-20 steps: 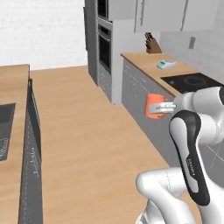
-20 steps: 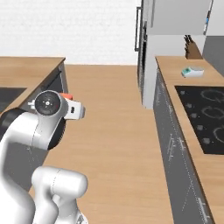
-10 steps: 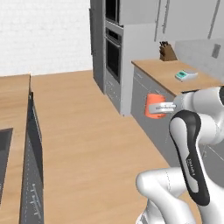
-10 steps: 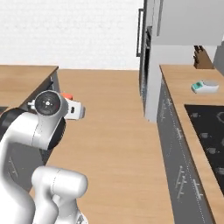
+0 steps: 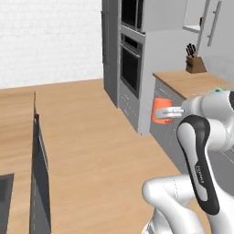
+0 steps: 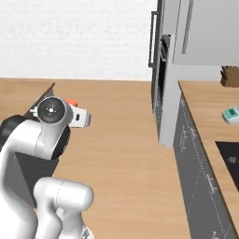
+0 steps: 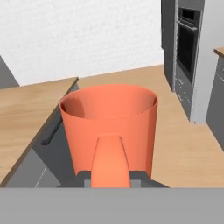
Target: Gather all objects into one cabinet and sort the glasses and bowls to opposite sides.
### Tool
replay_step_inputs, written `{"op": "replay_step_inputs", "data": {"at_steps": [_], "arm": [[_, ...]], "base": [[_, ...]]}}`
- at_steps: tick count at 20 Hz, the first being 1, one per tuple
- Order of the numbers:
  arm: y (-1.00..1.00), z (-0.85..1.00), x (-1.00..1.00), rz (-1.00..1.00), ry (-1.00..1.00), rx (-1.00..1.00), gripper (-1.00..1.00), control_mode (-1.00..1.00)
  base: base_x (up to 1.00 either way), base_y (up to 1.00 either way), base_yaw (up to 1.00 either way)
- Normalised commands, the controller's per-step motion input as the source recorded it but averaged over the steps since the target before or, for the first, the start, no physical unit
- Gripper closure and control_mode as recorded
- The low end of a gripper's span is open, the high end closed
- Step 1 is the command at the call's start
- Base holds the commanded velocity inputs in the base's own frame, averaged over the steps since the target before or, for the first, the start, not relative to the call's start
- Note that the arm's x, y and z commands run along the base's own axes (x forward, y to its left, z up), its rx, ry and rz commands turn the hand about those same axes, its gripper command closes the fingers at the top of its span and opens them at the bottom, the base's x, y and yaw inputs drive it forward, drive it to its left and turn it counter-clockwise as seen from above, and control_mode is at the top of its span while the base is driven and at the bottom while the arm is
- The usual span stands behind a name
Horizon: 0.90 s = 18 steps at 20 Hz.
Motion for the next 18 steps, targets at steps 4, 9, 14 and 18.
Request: {"op": "replay_step_inputs", "data": {"at_steps": [4, 9, 14, 18], "arm": [[0.00, 0.00, 0.00, 0.00, 0.00, 0.00, 1.00, 1.00], [0.00, 0.00, 0.00, 0.00, 0.00, 0.00, 1.00, 1.00], [0.00, 0.00, 0.00, 0.00, 0.00, 0.00, 1.00, 1.00], [0.00, 0.00, 0.00, 0.00, 0.00, 0.00, 1.00, 1.00]], "base": [[1.00, 0.45, 0.00], [1.00, 0.36, 0.00], [1.00, 0.26, -0.02], [1.00, 0.25, -0.07]]}}
